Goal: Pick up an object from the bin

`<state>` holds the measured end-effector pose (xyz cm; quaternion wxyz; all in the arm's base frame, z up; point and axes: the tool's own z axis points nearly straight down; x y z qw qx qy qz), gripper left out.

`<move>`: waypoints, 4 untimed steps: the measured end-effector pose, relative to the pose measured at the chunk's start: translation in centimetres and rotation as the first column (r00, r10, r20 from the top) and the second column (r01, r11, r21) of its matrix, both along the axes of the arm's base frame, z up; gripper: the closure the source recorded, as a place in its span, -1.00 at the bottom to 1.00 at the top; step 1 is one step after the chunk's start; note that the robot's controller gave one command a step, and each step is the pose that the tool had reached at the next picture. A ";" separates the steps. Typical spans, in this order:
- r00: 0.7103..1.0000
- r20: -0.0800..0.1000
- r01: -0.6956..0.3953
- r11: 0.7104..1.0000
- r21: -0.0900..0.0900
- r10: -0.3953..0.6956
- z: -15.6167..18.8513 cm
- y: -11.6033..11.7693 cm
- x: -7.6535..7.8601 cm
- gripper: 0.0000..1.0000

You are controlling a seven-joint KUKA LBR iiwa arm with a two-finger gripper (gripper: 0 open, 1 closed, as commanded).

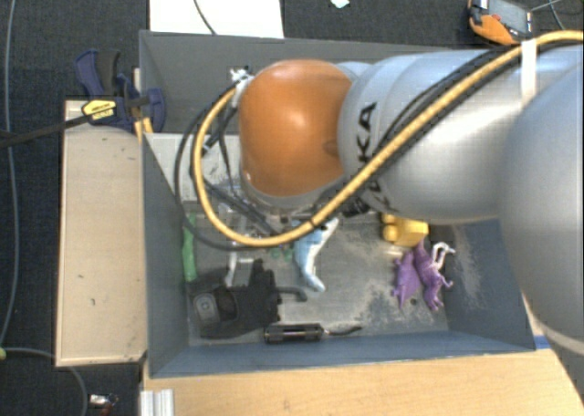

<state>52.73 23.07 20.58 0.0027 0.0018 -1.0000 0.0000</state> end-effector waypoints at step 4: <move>0.859 0.013 0.511 0.859 0.012 -0.511 -13.9 -3.0 -4.5 -1.00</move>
Offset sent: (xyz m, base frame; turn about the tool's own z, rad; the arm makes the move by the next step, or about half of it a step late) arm -0.0435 -0.0273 -0.1358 0.0291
